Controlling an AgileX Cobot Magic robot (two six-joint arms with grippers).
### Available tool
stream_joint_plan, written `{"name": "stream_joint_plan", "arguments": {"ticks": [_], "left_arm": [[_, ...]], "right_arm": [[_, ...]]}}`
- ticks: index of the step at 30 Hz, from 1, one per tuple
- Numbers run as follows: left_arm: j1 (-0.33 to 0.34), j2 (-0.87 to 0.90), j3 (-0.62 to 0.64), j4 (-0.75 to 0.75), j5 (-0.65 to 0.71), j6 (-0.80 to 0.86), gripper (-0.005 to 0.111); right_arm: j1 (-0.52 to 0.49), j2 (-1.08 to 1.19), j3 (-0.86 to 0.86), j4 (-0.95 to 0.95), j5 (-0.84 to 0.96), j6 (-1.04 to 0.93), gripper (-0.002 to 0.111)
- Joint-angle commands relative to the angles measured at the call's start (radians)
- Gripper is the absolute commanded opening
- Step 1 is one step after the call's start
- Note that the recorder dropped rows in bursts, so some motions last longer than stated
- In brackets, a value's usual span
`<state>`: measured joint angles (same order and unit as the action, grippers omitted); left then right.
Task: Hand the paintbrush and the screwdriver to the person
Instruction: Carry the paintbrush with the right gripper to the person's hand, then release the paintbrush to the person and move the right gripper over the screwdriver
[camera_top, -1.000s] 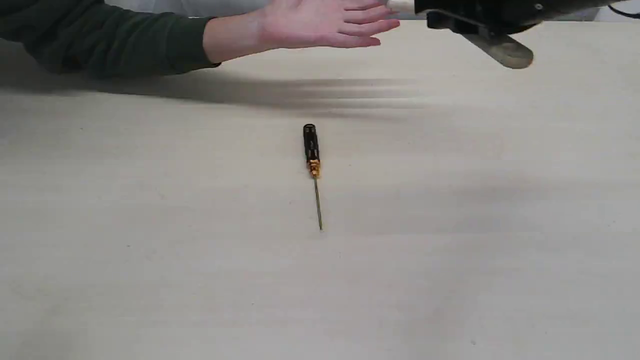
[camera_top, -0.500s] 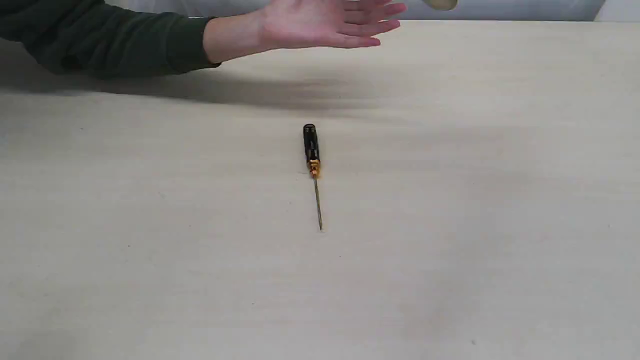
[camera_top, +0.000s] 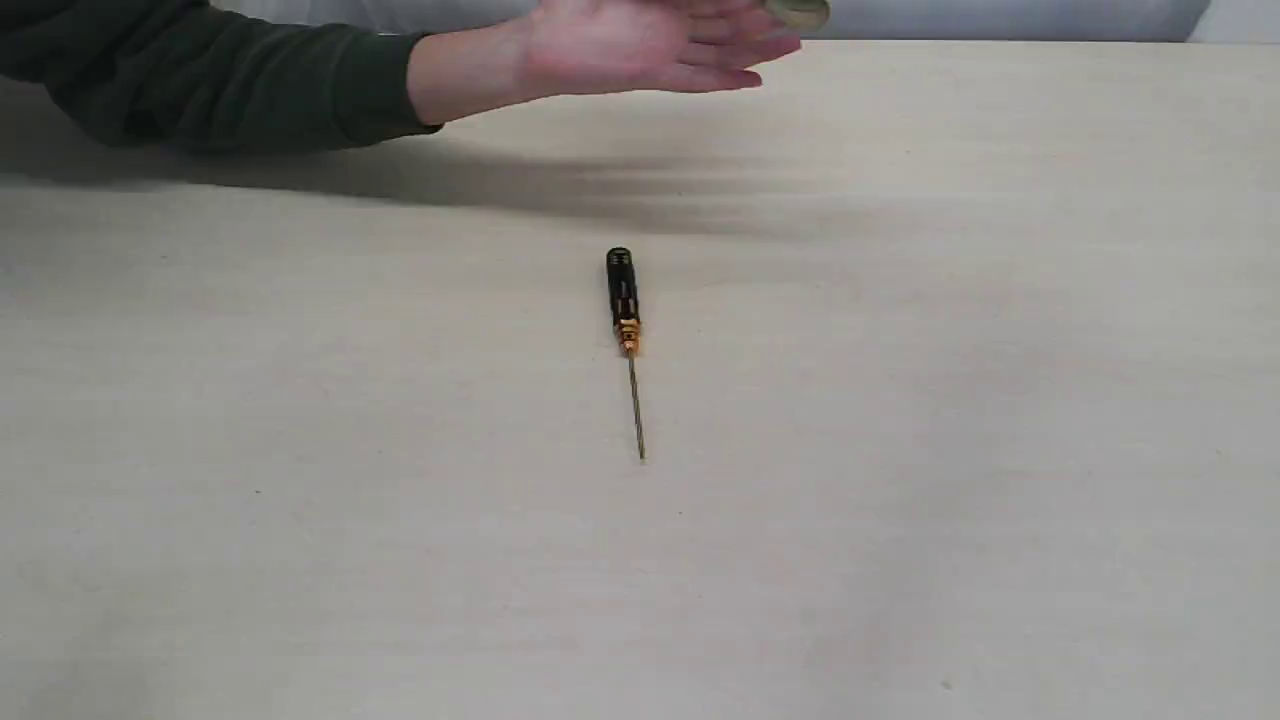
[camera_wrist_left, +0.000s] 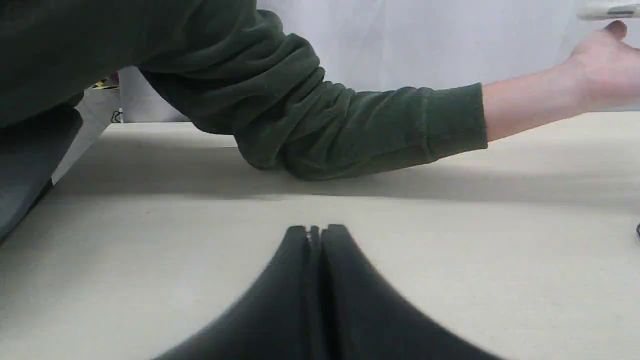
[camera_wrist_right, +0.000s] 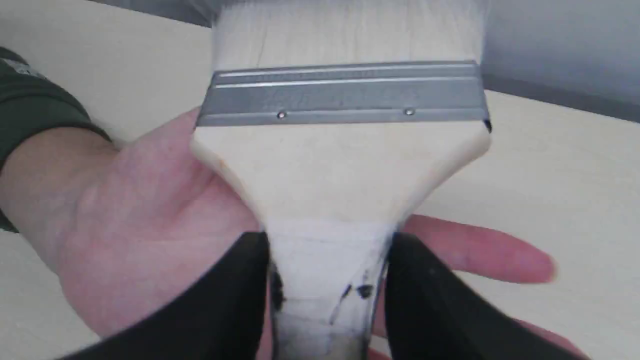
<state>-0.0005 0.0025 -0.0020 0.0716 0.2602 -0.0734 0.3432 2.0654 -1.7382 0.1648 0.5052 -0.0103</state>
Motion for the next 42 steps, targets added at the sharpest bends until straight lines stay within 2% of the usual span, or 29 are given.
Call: {"name": "stream_joint_plan", "arguments": {"ticks": [1,8,10,15,17,23,31,34,38,42], "left_arm": [[-0.005,-0.002,0.002,-0.002,-0.011,-0.002,0.000],[-0.005,-0.002,0.002,-0.002,-0.011,-0.002,0.000],[-0.005,-0.002,0.002,-0.002,-0.011,-0.002,0.000],[-0.005,-0.002,0.002,-0.004,-0.008,-0.002,0.000],[-0.005,-0.002,0.002,-0.004,-0.008,-0.002,0.000],[-0.005,-0.002,0.002,-0.004,-0.010,-0.002,0.000],[-0.005,-0.002,0.002,-0.004,-0.010,-0.002,0.000],[-0.005,-0.002,0.002,-0.004,-0.010,-0.002,0.000],[-0.005,-0.002,0.002,-0.004,-0.010,-0.002,0.000],[-0.005,-0.002,0.002,-0.004,-0.010,-0.002,0.000]], "right_arm": [[0.021,0.059,-0.042,0.002,0.013,0.010,0.004],[0.024,0.118,-0.064,0.002,0.050,0.033,0.008],[0.024,0.106,-0.064,0.002,0.063,0.033,0.016],[0.024,0.046,-0.064,0.002,0.072,0.033,0.053],[0.024,0.013,-0.064,0.002,0.078,0.033,0.062],[0.024,-0.064,-0.064,0.002,0.175,0.030,0.063],[0.027,-0.100,-0.052,-0.002,0.472,0.003,0.063],[0.044,-0.131,0.008,0.002,0.484,-0.006,0.060],[0.075,-0.194,0.100,0.000,0.452,-0.029,0.051],[0.116,-0.223,0.168,0.000,0.457,-0.033,0.050]]}}
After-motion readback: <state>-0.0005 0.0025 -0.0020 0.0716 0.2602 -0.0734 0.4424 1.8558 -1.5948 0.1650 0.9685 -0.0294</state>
